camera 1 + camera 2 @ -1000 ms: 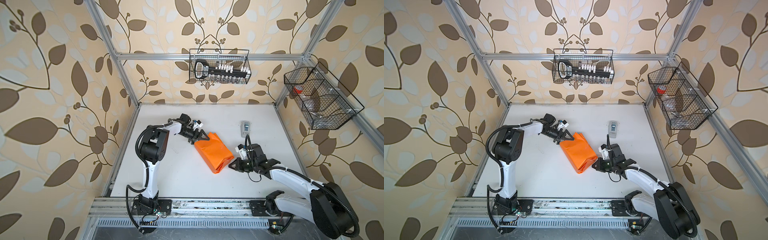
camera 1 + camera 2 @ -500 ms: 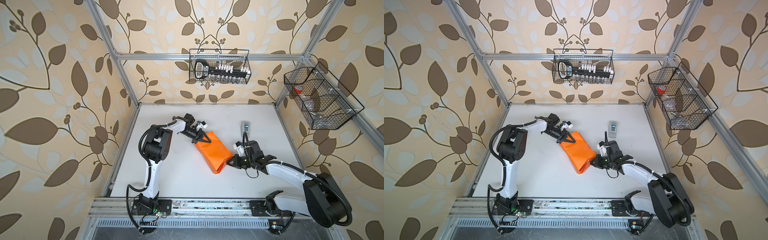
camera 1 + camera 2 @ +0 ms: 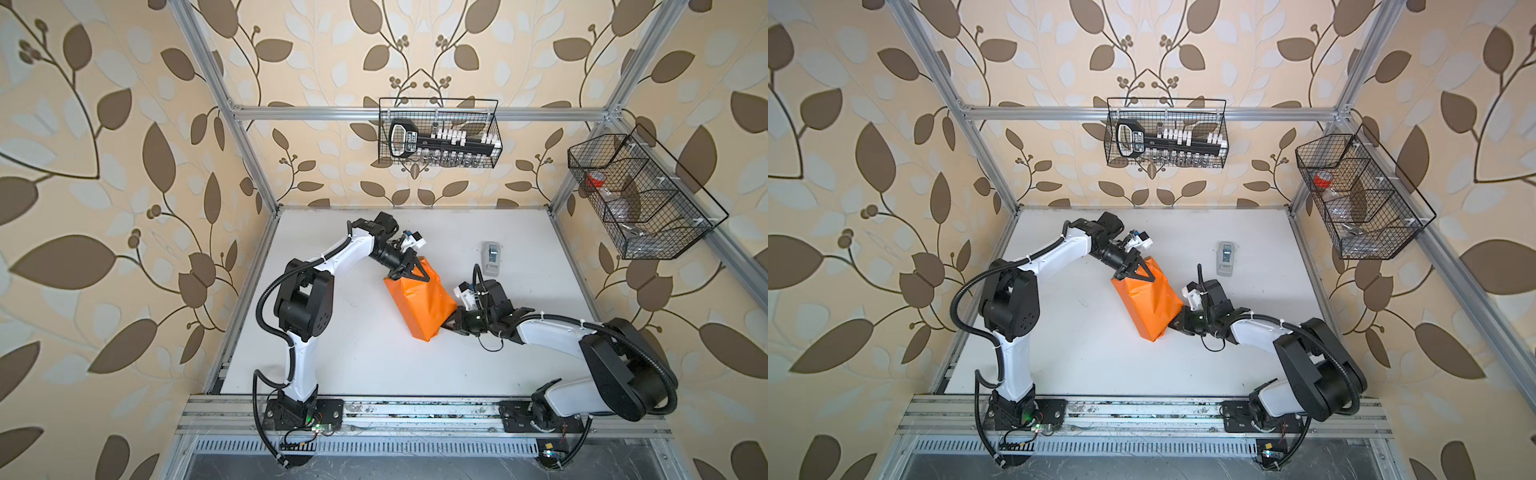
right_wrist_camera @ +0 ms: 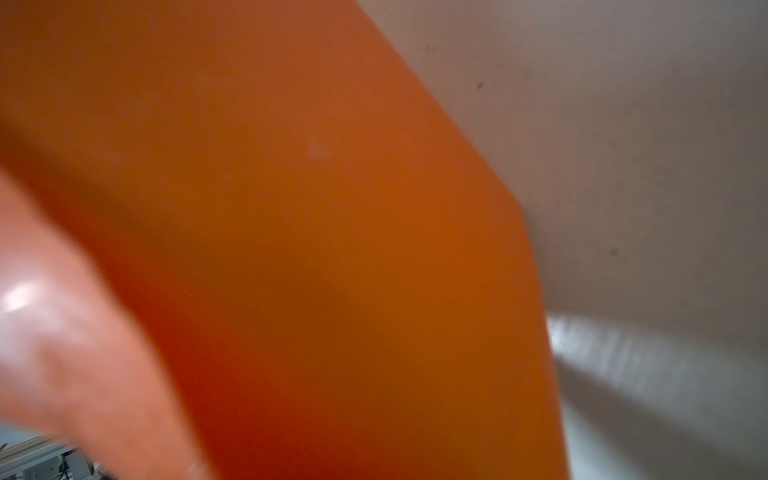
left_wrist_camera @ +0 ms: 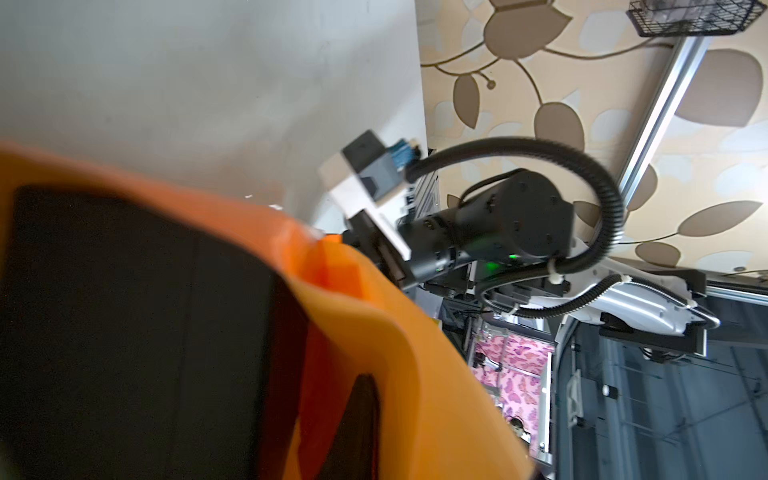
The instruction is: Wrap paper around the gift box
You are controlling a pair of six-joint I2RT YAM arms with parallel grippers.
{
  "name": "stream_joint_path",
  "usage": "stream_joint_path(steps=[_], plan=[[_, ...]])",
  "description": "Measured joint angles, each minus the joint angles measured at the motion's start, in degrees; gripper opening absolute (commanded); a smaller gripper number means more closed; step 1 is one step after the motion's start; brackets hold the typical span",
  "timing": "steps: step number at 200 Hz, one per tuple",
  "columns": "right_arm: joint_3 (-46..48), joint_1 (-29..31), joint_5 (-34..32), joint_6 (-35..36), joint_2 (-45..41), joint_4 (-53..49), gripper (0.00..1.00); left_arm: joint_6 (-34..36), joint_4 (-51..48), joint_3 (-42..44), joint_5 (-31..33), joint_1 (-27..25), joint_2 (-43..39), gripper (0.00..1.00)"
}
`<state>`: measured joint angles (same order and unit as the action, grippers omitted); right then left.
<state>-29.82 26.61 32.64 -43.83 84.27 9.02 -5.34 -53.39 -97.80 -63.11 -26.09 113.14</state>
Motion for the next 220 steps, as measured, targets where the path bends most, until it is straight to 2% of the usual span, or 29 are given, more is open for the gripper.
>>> stream_joint_path(steps=[39, 51, 81, 91, 104, 114, 128, 132, 139, 157, 173, 220], plan=[[-2.7, 1.0, 0.7, -3.8, 4.8, 7.1, 0.01, -0.4, -4.8, -3.1, 9.1, -5.3, -4.0, 0.1], [-2.9, 0.7, 0.3, -3.5, 4.8, 6.6, 0.05, -0.7, -5.6, -2.3, 12.8, -7.1, -4.3, 0.1], [-2.4, -0.8, -2.7, -0.7, 3.0, 1.4, 0.06, -2.8, -6.7, 0.0, 21.0, -12.7, -4.3, 0.14], [-1.5, -1.7, -3.4, 0.5, 1.3, -0.3, 0.06, -3.4, -6.7, 0.1, 23.0, -14.5, -4.3, 0.24], [-0.1, -3.0, -4.4, 2.1, -1.8, -3.2, 0.1, -4.3, -6.8, 0.0, 25.1, -16.3, -4.3, 0.3], [0.8, -4.0, -5.6, 3.5, -4.7, -5.9, 0.15, -5.0, -6.9, -0.1, 26.4, -17.3, -4.3, 0.49], [1.5, -5.1, -6.8, 5.4, -9.7, -10.1, 0.22, -6.0, -7.6, -0.9, 28.2, -17.7, -4.3, 0.69], [1.6, -5.4, -7.0, 5.6, -11.2, -11.4, 0.24, -5.7, -7.8, -1.3, 28.7, -17.7, -4.3, 0.77], [1.6, -6.1, -7.6, 6.6, -13.7, -13.1, 0.28, -6.0, -8.2, -2.0, 29.6, -17.5, -4.3, 0.82], [1.2, -8.4, -8.5, 9.2, -19.9, -18.0, 0.39, -7.1, -8.3, -3.8, 31.5, -17.3, -4.9, 0.86], [-0.7, -10.4, -9.1, 10.7, -23.0, -22.2, 0.47, -7.4, -8.5, -4.8, 33.8, -17.2, -6.7, 0.85], [-14.4, -11.3, -9.3, 13.3, -22.4, -30.1, 0.67, -9.2, -11.6, -11.1, 38.8, -17.0, -10.2, 0.8]])
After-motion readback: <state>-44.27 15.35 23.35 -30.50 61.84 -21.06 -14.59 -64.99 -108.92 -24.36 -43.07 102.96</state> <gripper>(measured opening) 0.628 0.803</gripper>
